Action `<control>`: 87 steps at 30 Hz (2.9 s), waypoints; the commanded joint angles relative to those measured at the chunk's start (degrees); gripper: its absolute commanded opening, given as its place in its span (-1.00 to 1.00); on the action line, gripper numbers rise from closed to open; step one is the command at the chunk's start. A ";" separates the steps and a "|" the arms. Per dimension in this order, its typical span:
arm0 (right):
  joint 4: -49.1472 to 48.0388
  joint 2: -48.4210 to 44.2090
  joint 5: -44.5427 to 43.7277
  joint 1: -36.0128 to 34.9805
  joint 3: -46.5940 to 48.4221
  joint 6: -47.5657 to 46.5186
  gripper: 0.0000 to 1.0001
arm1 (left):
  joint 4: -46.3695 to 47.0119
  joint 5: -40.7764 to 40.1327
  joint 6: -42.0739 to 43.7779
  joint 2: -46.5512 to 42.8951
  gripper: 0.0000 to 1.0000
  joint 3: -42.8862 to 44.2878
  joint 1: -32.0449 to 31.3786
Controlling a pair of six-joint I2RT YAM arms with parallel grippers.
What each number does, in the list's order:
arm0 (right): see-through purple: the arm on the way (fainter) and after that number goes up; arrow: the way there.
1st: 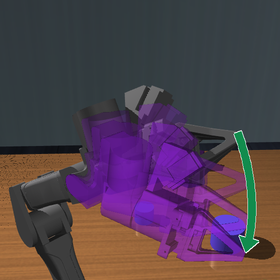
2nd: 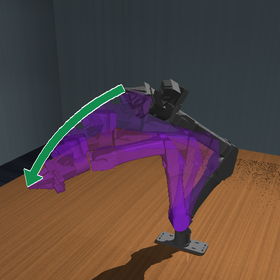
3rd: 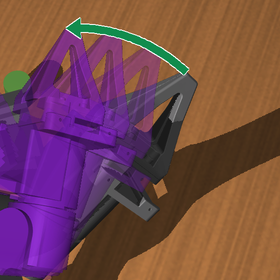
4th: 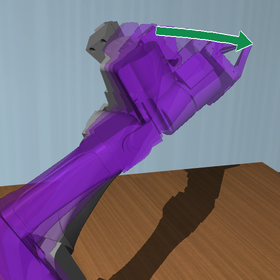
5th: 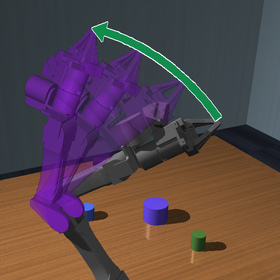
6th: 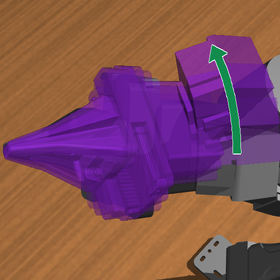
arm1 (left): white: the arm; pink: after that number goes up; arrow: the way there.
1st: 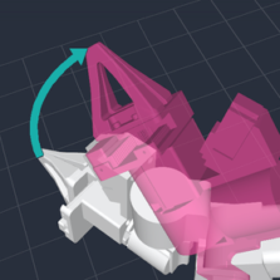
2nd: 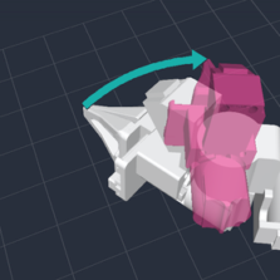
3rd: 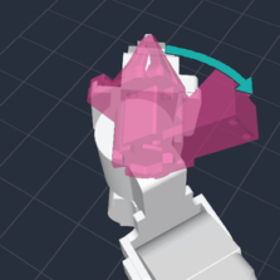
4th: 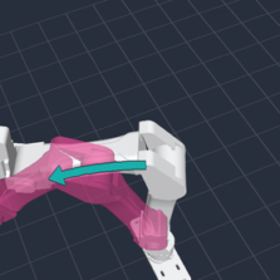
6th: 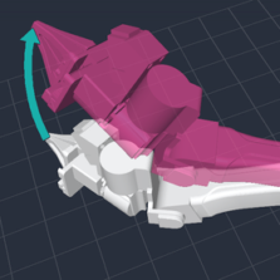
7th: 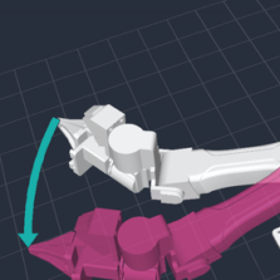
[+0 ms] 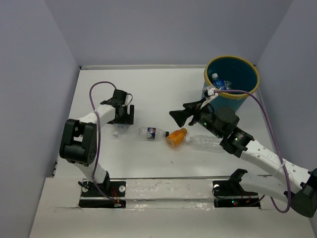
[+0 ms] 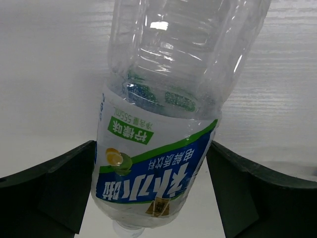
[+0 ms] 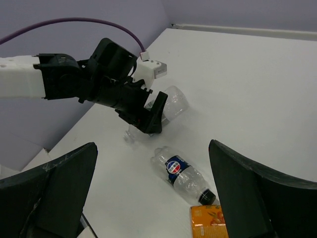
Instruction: Put the plastic bottles in the bin
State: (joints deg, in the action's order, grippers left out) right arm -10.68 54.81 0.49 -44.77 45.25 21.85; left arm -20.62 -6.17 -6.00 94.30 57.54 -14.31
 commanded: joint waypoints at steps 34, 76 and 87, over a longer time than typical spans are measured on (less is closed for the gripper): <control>-22.89 30.18 4.78 -2.16 10.02 21.75 0.99 | 14.55 35.87 -4.90 -40.25 0.05 -14.82 -8.54; -2.78 12.60 -34.50 25.95 29.54 -20.69 -0.17 | 14.82 27.00 -6.04 -54.49 0.98 -14.12 -10.22; 16.17 18.76 -31.35 33.17 36.28 -22.02 0.99 | 13.77 26.30 -5.78 -55.37 0.98 -14.03 -10.22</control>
State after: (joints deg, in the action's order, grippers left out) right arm -5.37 73.91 -32.73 -11.68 74.39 0.69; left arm -7.66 20.45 -11.88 40.21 42.78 -24.34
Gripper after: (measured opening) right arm 0.908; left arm 0.989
